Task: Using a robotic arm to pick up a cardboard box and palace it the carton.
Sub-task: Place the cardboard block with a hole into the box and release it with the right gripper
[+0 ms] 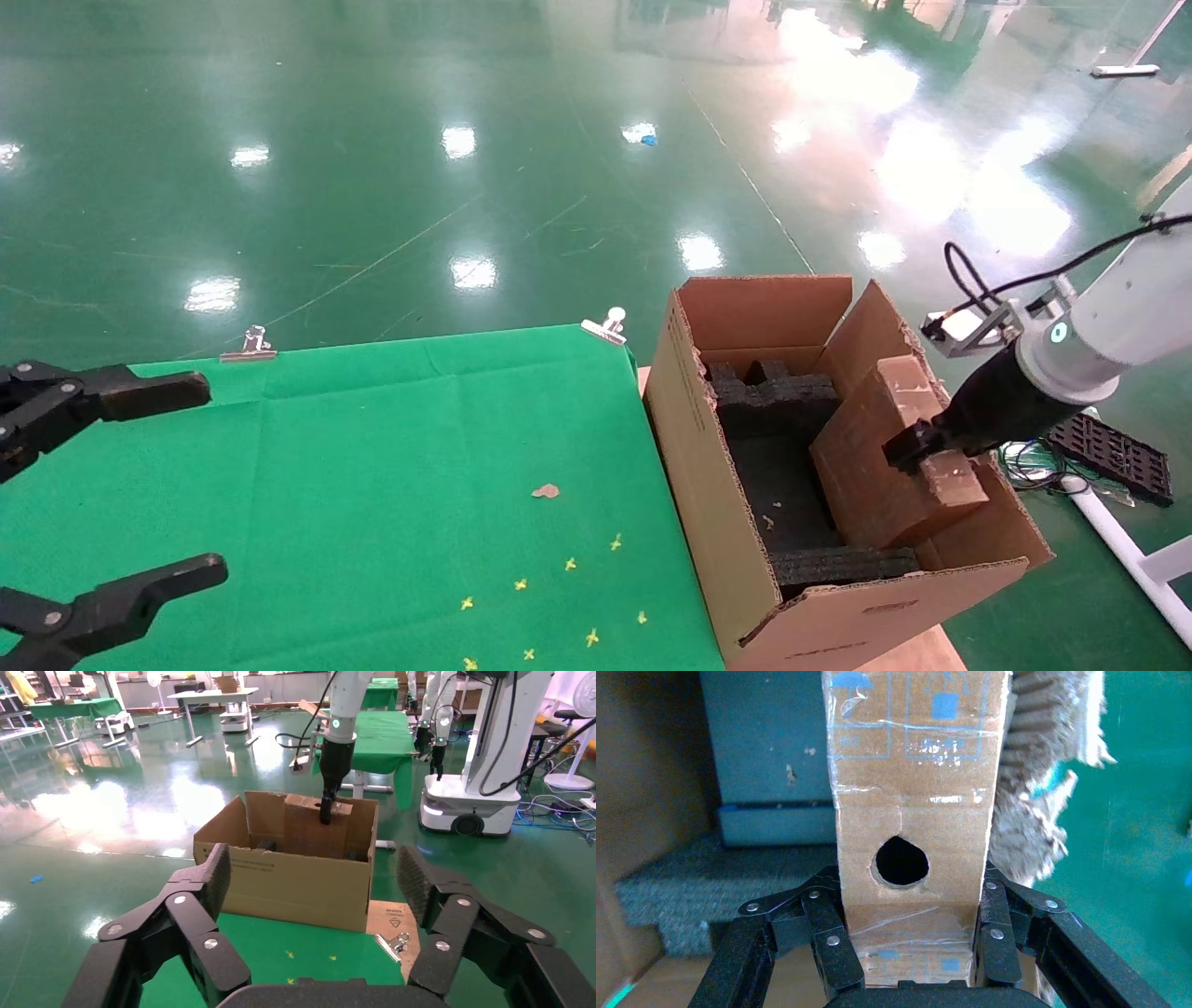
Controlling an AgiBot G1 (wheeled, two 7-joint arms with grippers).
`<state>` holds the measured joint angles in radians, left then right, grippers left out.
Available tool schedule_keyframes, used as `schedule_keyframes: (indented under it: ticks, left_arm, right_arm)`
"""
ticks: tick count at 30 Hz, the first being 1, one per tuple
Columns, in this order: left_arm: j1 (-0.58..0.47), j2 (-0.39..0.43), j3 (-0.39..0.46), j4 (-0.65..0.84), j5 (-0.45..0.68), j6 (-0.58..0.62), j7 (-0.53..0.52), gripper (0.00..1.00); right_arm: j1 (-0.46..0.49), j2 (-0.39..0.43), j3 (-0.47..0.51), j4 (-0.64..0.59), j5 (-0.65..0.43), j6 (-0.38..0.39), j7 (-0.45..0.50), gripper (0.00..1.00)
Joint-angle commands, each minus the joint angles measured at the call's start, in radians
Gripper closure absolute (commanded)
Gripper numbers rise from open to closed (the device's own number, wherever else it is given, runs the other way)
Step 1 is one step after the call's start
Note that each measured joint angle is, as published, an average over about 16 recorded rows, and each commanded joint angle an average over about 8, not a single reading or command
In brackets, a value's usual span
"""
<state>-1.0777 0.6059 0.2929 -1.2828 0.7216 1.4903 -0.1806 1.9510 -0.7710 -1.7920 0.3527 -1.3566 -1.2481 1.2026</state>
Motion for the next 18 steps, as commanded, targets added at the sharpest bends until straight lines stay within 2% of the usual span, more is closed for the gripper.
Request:
schedule_keyframes:
  ticks: [1,8,9,16,17,18]
  left_arm:
    - [0.000,0.000,0.000,0.000,0.000,0.000,0.000,0.00]
    - [0.000,0.000,0.001,0.000,0.000,0.000,0.000,0.00]
    - [0.000,0.000,0.001,0.000,0.000,0.000,0.000,0.00]
    - [0.000,0.000,0.001,0.000,-0.001,0.000,0.001,0.00]
    - [0.000,0.000,0.001,0.000,-0.001,0.000,0.001,0.00]
    - [0.000,0.000,0.001,0.000,-0.001,-0.001,0.001,0.00]
  right_arm:
    - [-0.028,-0.001,0.007,-0.012,0.013,0.026,-0.010,1.00]
    - [-0.113,-0.018,0.034,-0.068,0.061,0.098,-0.070,1.00]
    - [-0.120,-0.021,0.037,-0.076,0.066,0.103,-0.079,0.97]
    - [-0.144,-0.052,0.043,-0.144,0.079,0.091,-0.122,0.09]
    - [-0.146,-0.057,0.043,-0.154,0.079,0.088,-0.125,0.00]
    - [-0.146,-0.061,0.042,-0.163,0.078,0.085,-0.128,0.00]
